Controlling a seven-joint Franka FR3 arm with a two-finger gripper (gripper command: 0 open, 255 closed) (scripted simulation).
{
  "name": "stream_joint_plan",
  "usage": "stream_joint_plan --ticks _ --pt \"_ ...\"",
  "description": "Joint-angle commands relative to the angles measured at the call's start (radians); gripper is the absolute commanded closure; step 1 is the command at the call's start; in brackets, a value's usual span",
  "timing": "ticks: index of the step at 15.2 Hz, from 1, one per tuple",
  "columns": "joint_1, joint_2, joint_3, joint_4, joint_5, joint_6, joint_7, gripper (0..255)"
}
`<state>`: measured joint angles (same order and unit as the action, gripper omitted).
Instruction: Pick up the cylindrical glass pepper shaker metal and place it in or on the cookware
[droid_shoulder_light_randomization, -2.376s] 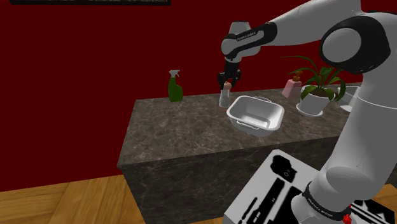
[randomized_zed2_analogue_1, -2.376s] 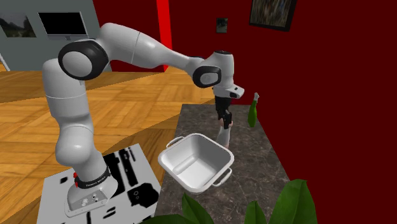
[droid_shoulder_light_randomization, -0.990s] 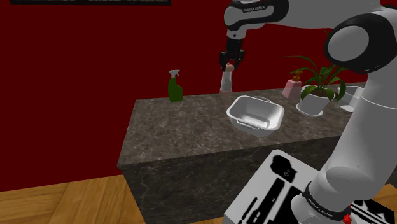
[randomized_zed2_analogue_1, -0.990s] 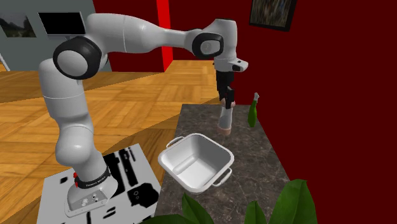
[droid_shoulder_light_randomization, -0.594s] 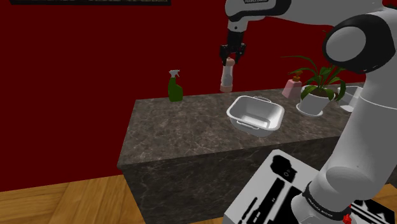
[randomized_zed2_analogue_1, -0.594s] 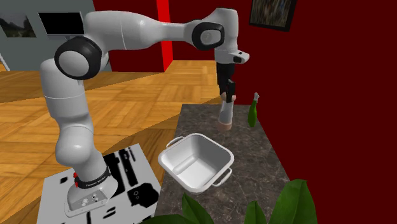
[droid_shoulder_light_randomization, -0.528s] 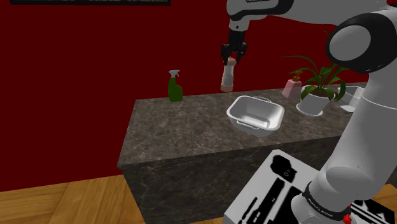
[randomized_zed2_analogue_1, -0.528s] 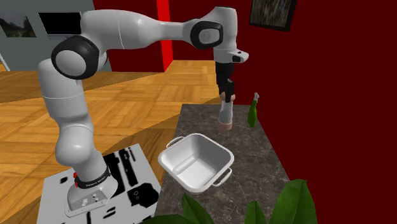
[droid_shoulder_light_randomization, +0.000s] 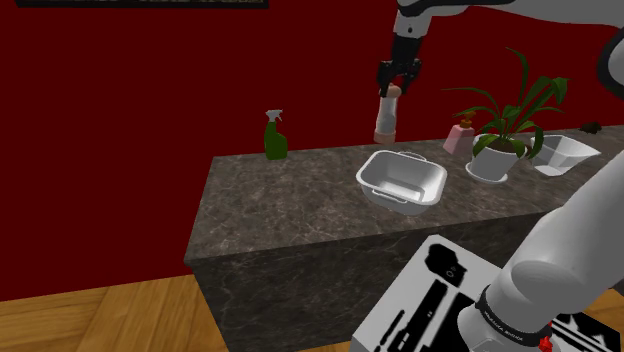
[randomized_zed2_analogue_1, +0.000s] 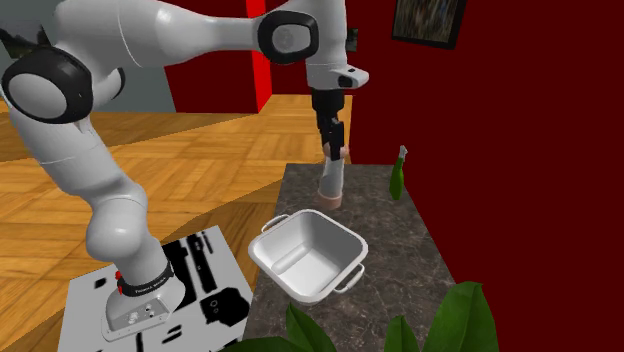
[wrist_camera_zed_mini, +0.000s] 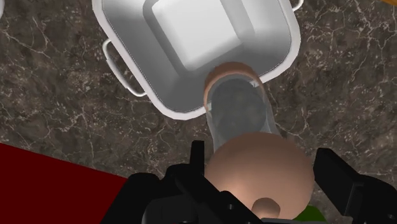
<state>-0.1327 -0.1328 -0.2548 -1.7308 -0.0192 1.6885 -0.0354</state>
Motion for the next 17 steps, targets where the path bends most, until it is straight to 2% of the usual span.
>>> stream_joint_plan --ticks 1,7,17 --pt "-0.008 -0.056 -0.006 -0.036 -0.014 -0.019 -0.012 255" --pt "-0.041 -0.237 -0.026 -0.132 -0.062 -0.097 -0.058 255" --pt "-0.047 -0.271 -0.029 -0.298 -0.073 0.036 -0.052 255"
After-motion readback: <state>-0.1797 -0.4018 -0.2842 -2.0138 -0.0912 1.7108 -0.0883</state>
